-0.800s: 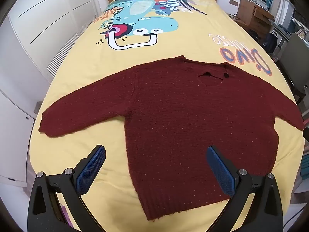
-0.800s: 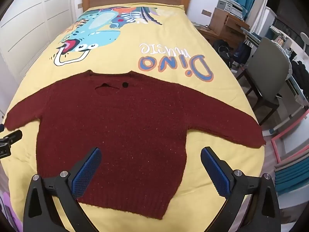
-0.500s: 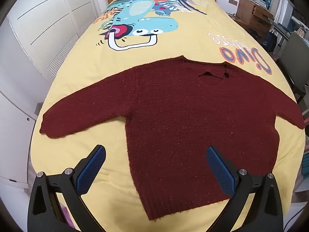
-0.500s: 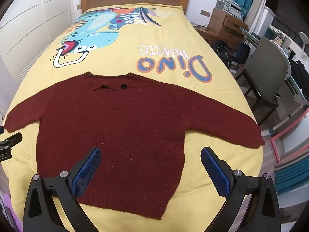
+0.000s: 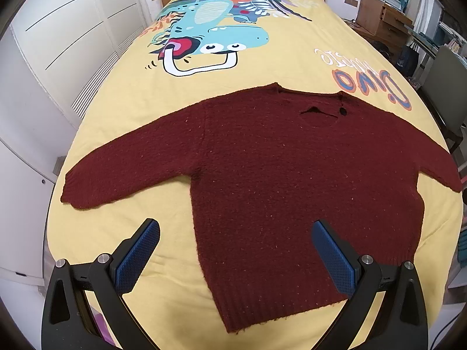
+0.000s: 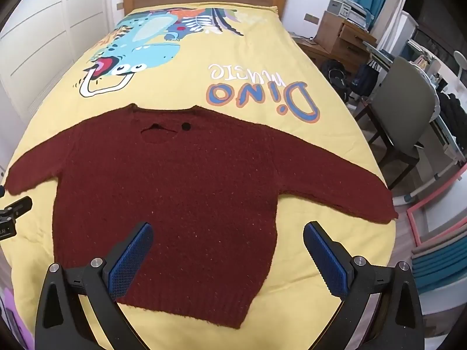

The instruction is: Fold small clothes

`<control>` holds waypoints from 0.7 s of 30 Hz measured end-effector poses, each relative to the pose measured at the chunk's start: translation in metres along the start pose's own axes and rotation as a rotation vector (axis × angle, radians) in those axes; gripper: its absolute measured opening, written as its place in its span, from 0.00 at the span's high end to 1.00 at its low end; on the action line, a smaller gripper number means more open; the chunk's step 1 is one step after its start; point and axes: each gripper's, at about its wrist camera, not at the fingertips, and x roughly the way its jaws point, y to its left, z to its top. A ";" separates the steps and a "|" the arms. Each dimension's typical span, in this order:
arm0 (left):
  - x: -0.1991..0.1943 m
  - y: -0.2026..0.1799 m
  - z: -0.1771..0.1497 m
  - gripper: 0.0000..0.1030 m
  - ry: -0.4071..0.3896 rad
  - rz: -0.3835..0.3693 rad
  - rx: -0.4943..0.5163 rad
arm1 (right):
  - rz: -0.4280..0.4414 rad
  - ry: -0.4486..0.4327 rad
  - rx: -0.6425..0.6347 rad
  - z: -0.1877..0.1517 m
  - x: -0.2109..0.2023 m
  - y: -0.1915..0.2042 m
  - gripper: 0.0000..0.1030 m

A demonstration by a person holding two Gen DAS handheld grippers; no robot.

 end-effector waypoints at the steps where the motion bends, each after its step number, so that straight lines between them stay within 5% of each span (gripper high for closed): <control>1: 0.000 0.000 0.000 0.01 0.003 0.001 0.002 | -0.001 0.001 0.000 0.000 0.000 0.000 0.01; 21: 0.005 -0.004 -0.003 0.01 0.009 0.008 0.031 | -0.005 0.020 -0.001 -0.004 0.004 -0.002 0.01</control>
